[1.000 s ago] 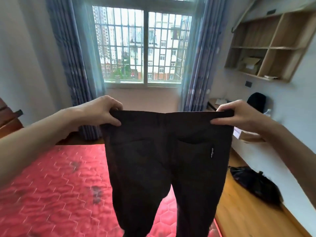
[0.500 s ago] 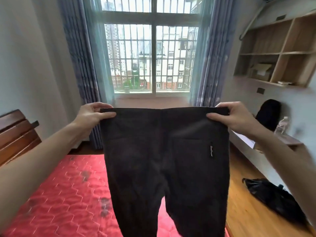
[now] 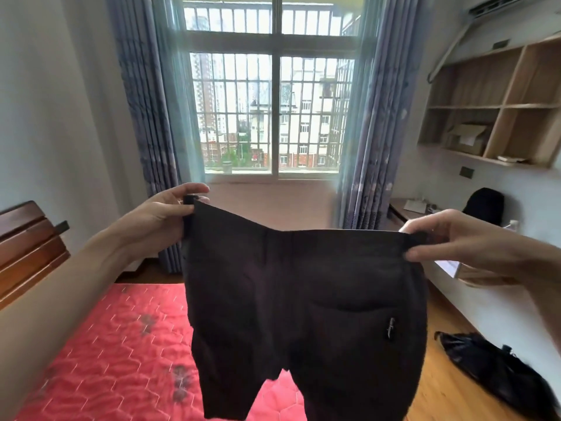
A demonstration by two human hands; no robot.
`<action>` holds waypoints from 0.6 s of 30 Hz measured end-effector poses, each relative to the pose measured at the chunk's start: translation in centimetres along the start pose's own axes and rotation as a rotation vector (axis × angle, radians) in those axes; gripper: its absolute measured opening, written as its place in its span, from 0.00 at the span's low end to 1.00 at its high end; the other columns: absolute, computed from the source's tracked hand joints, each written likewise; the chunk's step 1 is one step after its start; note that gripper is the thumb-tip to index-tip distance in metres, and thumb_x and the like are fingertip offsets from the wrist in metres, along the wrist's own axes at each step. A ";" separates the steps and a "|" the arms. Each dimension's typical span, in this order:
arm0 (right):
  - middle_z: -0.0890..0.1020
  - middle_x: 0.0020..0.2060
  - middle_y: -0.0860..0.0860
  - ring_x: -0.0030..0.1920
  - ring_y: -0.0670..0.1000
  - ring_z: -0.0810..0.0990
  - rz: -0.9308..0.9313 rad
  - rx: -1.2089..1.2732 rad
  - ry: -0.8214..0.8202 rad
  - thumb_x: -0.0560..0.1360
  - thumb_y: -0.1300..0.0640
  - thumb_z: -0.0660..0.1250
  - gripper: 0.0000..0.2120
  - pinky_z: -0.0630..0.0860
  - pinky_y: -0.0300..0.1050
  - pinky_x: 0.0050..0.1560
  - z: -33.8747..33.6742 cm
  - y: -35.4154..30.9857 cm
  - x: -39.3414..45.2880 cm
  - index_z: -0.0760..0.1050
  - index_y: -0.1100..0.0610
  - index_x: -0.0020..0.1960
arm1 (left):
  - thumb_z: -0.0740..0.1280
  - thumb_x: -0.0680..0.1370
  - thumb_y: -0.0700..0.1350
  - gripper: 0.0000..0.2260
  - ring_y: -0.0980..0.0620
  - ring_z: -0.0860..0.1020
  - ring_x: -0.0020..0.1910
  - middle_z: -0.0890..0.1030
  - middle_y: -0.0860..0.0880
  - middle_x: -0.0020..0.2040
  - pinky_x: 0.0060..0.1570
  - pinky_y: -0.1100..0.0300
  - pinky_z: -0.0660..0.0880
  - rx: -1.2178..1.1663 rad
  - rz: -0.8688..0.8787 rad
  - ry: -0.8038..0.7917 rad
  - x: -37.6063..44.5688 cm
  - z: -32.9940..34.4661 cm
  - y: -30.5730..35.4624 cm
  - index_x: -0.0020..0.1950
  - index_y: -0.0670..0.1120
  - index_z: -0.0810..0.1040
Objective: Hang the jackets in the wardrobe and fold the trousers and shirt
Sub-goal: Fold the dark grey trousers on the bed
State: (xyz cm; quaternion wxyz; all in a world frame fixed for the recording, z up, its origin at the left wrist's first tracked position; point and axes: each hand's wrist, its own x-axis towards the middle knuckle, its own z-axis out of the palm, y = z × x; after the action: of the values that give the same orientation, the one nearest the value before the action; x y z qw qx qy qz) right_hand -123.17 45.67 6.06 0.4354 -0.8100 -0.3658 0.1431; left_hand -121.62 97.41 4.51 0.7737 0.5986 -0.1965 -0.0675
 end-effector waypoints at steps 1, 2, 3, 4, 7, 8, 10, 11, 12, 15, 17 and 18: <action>0.85 0.56 0.57 0.60 0.58 0.84 -0.027 -0.049 0.059 0.80 0.55 0.74 0.11 0.80 0.49 0.62 0.2 -0.1 0.7 0.83 0.56 0.62 | 0.63 0.77 0.32 0.15 0.50 0.82 0.44 0.81 0.47 0.45 0.46 0.59 0.82 0.015 0.003 0.001 0.5 0.5 -0.2 0.60 0.45 0.80; 0.86 0.55 0.55 0.58 0.55 0.84 -0.056 -0.126 0.132 0.80 0.56 0.73 0.10 0.81 0.48 0.60 0.6 -0.2 1.6 0.84 0.53 0.60 | 0.64 0.78 0.32 0.15 0.51 0.81 0.43 0.80 0.47 0.45 0.45 0.60 0.81 0.042 0.008 0.016 1.0 1.1 -0.4 0.60 0.45 0.80; 0.86 0.53 0.51 0.55 0.50 0.84 -0.091 -0.230 0.213 0.80 0.55 0.72 0.09 0.81 0.45 0.58 1.1 -0.3 2.5 0.84 0.48 0.59 | 0.65 0.78 0.33 0.15 0.51 0.80 0.43 0.80 0.47 0.45 0.44 0.61 0.80 0.077 0.017 0.038 1.6 1.7 -0.6 0.60 0.46 0.81; 0.86 0.51 0.46 0.54 0.46 0.83 -0.136 -0.337 0.297 0.80 0.54 0.71 0.09 0.79 0.40 0.54 1.7 -0.4 3.4 0.83 0.45 0.58 | 0.67 0.78 0.33 0.14 0.52 0.80 0.43 0.81 0.47 0.45 0.44 0.62 0.79 0.119 0.031 0.062 2.0 2.3 -0.7 0.59 0.47 0.82; 0.84 0.49 0.40 0.53 0.45 0.78 -0.235 -0.429 0.475 0.80 0.55 0.71 0.10 0.73 0.39 0.54 3.2 -0.4 5.7 0.83 0.41 0.57 | 0.71 0.78 0.34 0.14 0.50 0.80 0.48 0.84 0.47 0.48 0.51 0.59 0.75 0.265 0.103 0.083 3.2 4.4 -1.4 0.60 0.49 0.83; 0.85 0.49 0.42 0.53 0.48 0.78 -0.253 -0.392 0.498 0.80 0.58 0.72 0.11 0.74 0.46 0.56 3.7 -0.5 6.5 0.83 0.43 0.56 | 0.69 0.79 0.33 0.15 0.50 0.81 0.51 0.85 0.46 0.49 0.54 0.59 0.75 0.332 0.130 0.069 3.4 5.3 -1.6 0.62 0.48 0.83; 0.86 0.50 0.47 0.55 0.56 0.81 -0.290 -0.262 0.503 0.79 0.64 0.72 0.11 0.77 0.58 0.59 4.6 -0.8 8.0 0.83 0.51 0.57 | 0.67 0.81 0.32 0.16 0.51 0.83 0.57 0.87 0.45 0.54 0.59 0.61 0.76 0.452 0.170 0.025 3.5 7.1 -1.9 0.65 0.48 0.82; 0.86 0.51 0.51 0.56 0.59 0.82 -0.303 -0.173 0.498 0.79 0.65 0.72 0.10 0.78 0.61 0.61 5.0 -0.9 8.6 0.83 0.56 0.58 | 0.67 0.82 0.33 0.16 0.50 0.84 0.59 0.87 0.45 0.56 0.60 0.61 0.78 0.482 0.173 -0.002 3.5 8.0 -2.0 0.66 0.48 0.81; 0.86 0.52 0.56 0.57 0.62 0.83 -0.311 -0.075 0.502 0.79 0.66 0.72 0.10 0.79 0.62 0.62 5.6 -1.4 9.2 0.82 0.60 0.59 | 0.68 0.82 0.34 0.16 0.49 0.84 0.60 0.87 0.44 0.57 0.61 0.61 0.79 0.487 0.171 -0.023 3.3 9.0 -2.1 0.67 0.47 0.81; 0.87 0.52 0.61 0.54 0.59 0.86 -0.311 0.223 0.529 0.78 0.66 0.72 0.10 0.83 0.51 0.57 7.3 -1.5 10.5 0.79 0.66 0.59 | 0.72 0.79 0.33 0.14 0.50 0.85 0.58 0.88 0.44 0.55 0.59 0.61 0.80 0.490 0.220 0.016 3.1 11.6 -2.8 0.64 0.43 0.83; 0.88 0.51 0.58 0.50 0.54 0.86 -0.277 0.379 0.568 0.78 0.66 0.73 0.10 0.82 0.47 0.55 8.3 -1.7 11.4 0.79 0.65 0.58 | 0.73 0.77 0.32 0.12 0.54 0.85 0.53 0.88 0.44 0.53 0.56 0.63 0.80 0.508 0.284 0.093 3.0 13.1 -3.4 0.59 0.39 0.85; 0.88 0.51 0.55 0.50 0.52 0.86 -0.262 0.449 0.575 0.76 0.67 0.74 0.11 0.82 0.47 0.56 8.6 -1.8 11.8 0.79 0.64 0.57 | 0.74 0.76 0.31 0.10 0.54 0.85 0.52 0.88 0.43 0.52 0.56 0.64 0.80 0.493 0.304 0.118 2.9 13.8 -3.6 0.57 0.38 0.86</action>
State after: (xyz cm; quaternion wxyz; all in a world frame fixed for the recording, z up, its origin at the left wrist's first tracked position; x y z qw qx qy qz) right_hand -120.63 59.93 3.52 0.7012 -0.6480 -0.2888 -0.0705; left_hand -123.77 83.02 4.57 0.6162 0.7351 -0.2492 0.1339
